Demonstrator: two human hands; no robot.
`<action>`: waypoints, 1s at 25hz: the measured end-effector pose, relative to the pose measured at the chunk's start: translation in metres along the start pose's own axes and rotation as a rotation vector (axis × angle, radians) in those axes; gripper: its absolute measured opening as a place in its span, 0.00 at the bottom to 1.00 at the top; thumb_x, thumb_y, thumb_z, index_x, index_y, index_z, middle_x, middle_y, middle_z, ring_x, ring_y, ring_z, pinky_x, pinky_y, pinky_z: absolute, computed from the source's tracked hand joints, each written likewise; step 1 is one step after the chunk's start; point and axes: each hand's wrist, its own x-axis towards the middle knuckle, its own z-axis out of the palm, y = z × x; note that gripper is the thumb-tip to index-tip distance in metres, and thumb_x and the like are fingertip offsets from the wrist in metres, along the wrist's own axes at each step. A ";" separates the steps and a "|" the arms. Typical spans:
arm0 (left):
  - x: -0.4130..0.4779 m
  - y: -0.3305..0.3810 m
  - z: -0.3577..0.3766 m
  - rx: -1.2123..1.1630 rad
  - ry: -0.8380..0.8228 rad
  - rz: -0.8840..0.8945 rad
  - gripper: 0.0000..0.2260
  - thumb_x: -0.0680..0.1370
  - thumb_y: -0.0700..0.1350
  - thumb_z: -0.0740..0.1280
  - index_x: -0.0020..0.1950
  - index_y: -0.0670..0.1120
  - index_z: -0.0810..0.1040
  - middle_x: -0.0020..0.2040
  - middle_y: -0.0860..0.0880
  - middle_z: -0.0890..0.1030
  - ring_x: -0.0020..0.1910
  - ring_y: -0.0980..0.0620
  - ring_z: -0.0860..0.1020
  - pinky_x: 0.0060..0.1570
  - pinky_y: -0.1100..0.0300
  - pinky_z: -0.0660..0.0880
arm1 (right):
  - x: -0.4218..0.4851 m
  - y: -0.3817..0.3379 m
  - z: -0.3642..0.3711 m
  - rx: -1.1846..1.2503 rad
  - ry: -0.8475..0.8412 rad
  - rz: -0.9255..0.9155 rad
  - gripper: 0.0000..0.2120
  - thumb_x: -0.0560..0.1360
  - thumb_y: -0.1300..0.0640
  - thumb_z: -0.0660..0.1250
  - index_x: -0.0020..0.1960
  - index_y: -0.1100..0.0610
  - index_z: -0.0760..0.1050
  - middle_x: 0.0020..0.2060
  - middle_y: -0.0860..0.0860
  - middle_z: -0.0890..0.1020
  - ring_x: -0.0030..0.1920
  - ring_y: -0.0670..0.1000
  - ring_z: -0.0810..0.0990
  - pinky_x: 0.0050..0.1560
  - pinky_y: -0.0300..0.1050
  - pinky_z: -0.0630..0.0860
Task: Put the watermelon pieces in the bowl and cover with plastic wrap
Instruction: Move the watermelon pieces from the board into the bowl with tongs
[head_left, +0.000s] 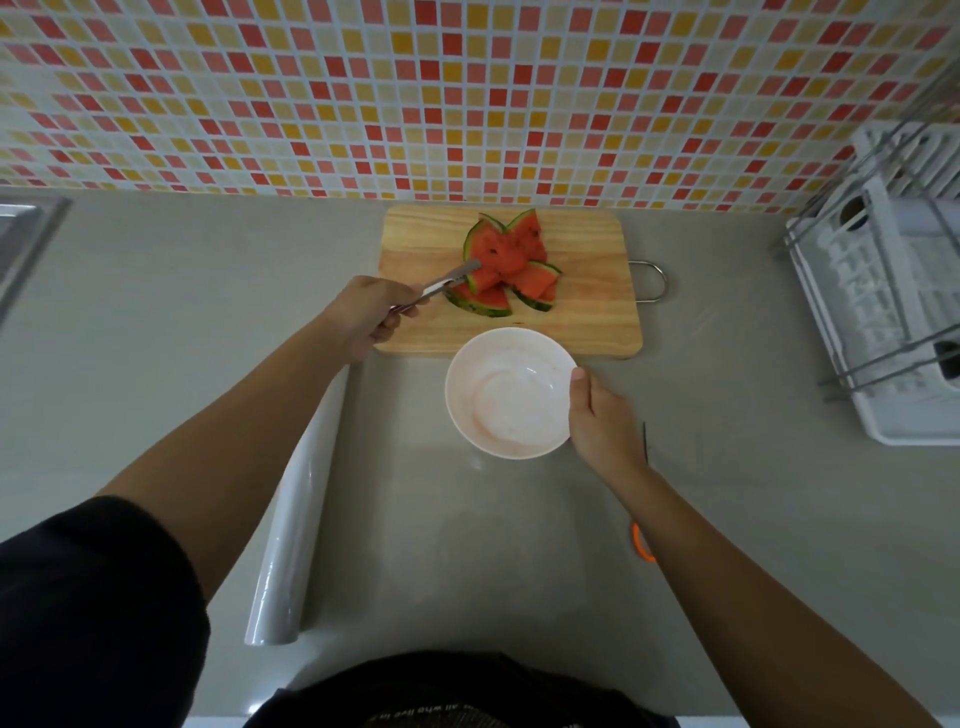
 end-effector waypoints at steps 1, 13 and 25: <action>-0.006 -0.001 -0.006 0.022 -0.036 0.033 0.10 0.76 0.43 0.66 0.46 0.37 0.81 0.36 0.46 0.73 0.23 0.57 0.63 0.20 0.67 0.57 | 0.000 0.000 0.000 0.005 0.002 0.006 0.18 0.81 0.49 0.48 0.45 0.56 0.72 0.36 0.52 0.77 0.40 0.54 0.75 0.41 0.45 0.67; -0.060 0.030 0.016 0.991 -0.372 0.150 0.07 0.73 0.45 0.69 0.38 0.44 0.84 0.35 0.47 0.81 0.31 0.49 0.70 0.31 0.60 0.66 | 0.001 -0.004 0.004 0.020 0.056 0.012 0.22 0.81 0.51 0.49 0.31 0.56 0.66 0.28 0.53 0.74 0.34 0.57 0.74 0.35 0.46 0.63; -0.044 0.038 -0.026 0.631 0.061 0.025 0.13 0.75 0.47 0.68 0.37 0.38 0.77 0.26 0.48 0.74 0.25 0.52 0.65 0.27 0.63 0.63 | 0.002 -0.001 0.005 -0.007 0.060 -0.038 0.18 0.81 0.52 0.49 0.36 0.58 0.66 0.29 0.51 0.72 0.36 0.57 0.73 0.37 0.45 0.64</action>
